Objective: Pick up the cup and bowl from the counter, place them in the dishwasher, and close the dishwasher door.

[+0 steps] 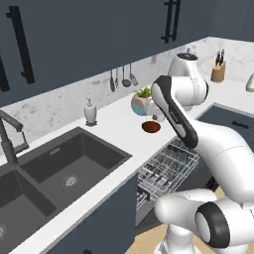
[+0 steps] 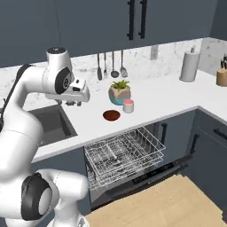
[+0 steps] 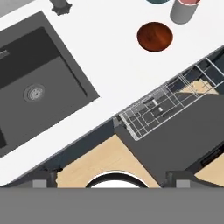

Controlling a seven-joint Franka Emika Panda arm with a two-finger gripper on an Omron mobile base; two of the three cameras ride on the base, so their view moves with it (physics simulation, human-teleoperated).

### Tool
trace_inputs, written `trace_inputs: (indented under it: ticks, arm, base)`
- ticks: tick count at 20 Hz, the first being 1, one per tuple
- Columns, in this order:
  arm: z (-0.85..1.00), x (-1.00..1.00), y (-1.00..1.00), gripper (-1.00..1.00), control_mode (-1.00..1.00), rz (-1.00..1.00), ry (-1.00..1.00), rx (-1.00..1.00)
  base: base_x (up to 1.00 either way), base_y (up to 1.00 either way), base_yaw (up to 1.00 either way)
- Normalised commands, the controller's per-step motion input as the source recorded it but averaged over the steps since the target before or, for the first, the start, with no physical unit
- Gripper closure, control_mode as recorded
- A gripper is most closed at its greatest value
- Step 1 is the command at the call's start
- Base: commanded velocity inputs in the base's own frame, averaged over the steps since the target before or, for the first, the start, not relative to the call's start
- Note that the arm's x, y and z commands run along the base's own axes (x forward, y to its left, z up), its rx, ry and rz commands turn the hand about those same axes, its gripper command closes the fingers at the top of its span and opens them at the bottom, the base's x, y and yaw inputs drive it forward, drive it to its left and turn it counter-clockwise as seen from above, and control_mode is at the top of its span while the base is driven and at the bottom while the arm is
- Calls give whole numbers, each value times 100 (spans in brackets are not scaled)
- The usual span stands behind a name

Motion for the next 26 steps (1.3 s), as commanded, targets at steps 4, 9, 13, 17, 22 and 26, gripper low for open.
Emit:
trace_inputs:
  ticks: [4,9,13,17,22,26]
  arm:
    - [0,0,0,-100,100,0,0,0]
    - [0,0,0,-100,100,0,0,0]
    - [0,0,0,-100,100,0,0,0]
    - [0,0,0,-100,100,0,0,0]
    - [0,0,0,-100,100,0,0,0]
    - [-6,44,-16,-100,-100,-14,0,4]
  base:
    - [0,64,-50]
    - [5,59,-48]
    - [27,51,-42]
    - [34,48,-33]
    - [24,13,-20]
    - [0,0,0]
